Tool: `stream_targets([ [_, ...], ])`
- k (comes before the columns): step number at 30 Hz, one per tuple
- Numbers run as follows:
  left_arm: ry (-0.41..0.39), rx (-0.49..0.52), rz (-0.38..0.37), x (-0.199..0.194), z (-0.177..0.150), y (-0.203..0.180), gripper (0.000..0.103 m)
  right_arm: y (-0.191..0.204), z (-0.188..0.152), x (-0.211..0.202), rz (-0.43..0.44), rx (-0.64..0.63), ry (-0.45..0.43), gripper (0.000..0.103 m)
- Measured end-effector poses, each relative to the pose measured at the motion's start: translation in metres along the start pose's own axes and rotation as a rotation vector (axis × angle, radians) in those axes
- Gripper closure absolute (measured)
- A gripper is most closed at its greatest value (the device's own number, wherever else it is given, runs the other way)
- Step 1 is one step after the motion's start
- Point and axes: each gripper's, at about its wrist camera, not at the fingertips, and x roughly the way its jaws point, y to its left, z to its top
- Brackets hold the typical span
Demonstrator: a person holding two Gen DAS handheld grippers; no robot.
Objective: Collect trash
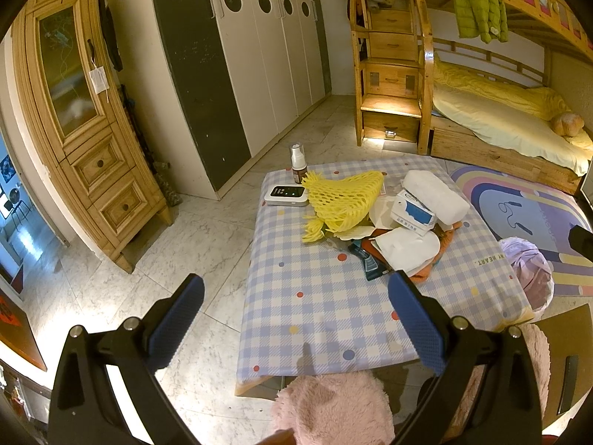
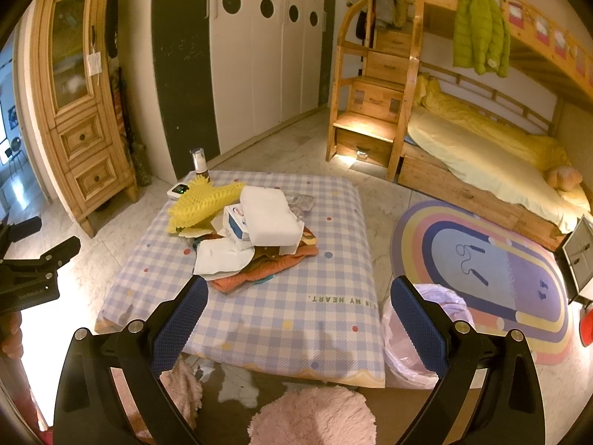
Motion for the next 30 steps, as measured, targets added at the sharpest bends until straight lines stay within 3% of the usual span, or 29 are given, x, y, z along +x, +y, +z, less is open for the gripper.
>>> stream_targets([
  [30,0.002,0.000,0.002,-0.0001,-0.0002,0.0016,0.007,-0.0011,-0.0012,0.0027,0.002,0.003,0.000,0.006],
])
